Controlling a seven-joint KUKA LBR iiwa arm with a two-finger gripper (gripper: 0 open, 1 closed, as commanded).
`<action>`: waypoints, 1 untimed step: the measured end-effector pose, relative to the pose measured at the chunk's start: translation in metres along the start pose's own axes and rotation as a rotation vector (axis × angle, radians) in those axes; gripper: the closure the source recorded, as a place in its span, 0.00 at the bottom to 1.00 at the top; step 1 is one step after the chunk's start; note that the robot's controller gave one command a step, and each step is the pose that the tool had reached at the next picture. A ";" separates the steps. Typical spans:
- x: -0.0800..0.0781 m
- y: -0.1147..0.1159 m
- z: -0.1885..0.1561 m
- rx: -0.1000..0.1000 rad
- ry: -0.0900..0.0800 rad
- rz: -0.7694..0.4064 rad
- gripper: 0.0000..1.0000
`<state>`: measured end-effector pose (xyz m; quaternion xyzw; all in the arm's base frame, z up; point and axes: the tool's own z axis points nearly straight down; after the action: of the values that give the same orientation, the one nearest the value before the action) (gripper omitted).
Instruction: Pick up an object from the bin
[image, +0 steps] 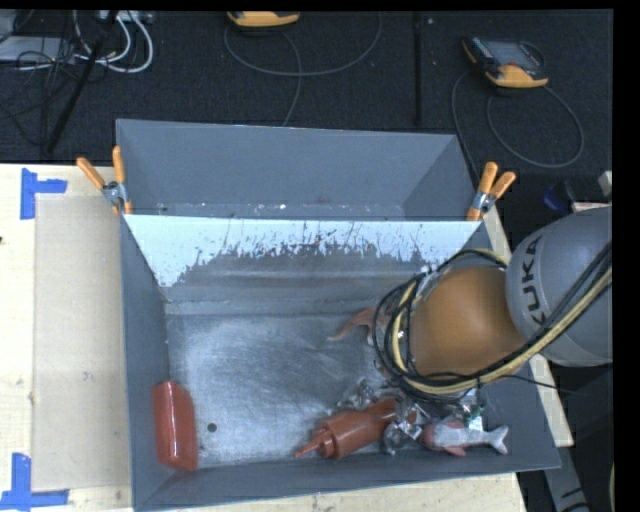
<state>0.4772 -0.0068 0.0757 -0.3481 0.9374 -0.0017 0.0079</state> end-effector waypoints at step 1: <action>0.000 0.000 -0.001 -0.001 0.001 0.000 1.00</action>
Offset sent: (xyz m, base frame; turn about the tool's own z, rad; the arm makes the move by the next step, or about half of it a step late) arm 0.0001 0.0001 0.0764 0.0001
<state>0.4774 -0.0066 0.0768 -0.3481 0.9374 -0.0014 0.0071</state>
